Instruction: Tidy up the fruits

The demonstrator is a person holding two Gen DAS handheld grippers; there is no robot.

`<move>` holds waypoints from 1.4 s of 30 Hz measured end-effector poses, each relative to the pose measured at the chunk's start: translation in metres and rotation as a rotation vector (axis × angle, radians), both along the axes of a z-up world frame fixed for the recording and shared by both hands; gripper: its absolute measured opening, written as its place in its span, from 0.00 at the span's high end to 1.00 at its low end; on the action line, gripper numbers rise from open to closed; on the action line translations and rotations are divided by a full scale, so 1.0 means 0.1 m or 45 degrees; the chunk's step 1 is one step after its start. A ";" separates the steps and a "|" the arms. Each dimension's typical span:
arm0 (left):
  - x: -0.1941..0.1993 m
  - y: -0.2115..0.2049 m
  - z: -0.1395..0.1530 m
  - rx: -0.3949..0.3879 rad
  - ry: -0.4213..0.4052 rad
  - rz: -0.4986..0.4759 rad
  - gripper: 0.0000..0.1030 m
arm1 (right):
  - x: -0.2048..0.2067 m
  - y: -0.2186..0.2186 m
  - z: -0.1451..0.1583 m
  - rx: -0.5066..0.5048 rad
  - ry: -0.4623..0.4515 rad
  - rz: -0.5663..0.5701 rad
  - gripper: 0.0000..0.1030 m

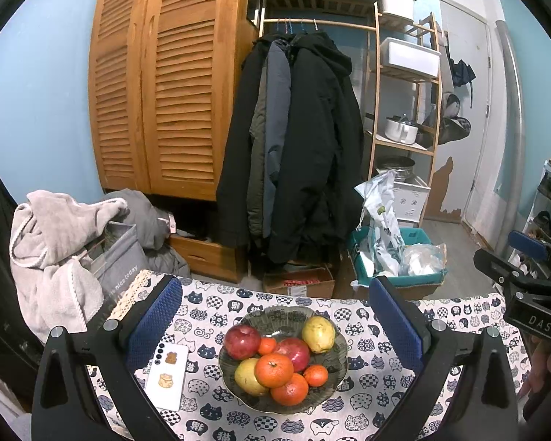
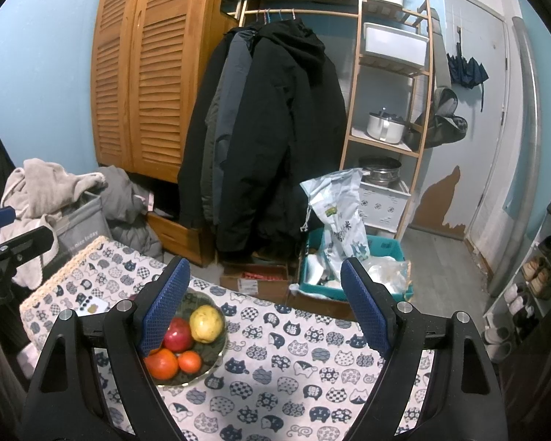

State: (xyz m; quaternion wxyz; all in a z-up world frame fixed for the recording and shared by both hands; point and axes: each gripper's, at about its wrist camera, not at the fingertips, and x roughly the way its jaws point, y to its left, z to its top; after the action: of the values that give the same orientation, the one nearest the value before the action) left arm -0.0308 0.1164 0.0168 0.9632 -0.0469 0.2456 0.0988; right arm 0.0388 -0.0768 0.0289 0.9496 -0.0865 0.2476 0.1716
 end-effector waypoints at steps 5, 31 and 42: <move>0.01 -0.06 0.01 0.007 0.008 -0.002 0.01 | -0.01 0.01 0.00 0.001 -0.002 -0.001 0.19; -0.04 -0.03 0.06 0.045 -0.026 0.016 0.00 | -0.01 -0.01 0.00 -0.002 -0.005 -0.001 0.19; -0.03 -0.04 0.09 0.043 -0.026 -0.003 0.01 | -0.02 -0.02 -0.01 -0.002 -0.006 0.000 0.19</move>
State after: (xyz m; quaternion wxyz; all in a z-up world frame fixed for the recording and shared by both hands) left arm -0.0341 0.1128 0.0254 0.9664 -0.0315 0.2341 0.1014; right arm 0.0372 -0.0784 0.0275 0.9502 -0.0875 0.2453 0.1711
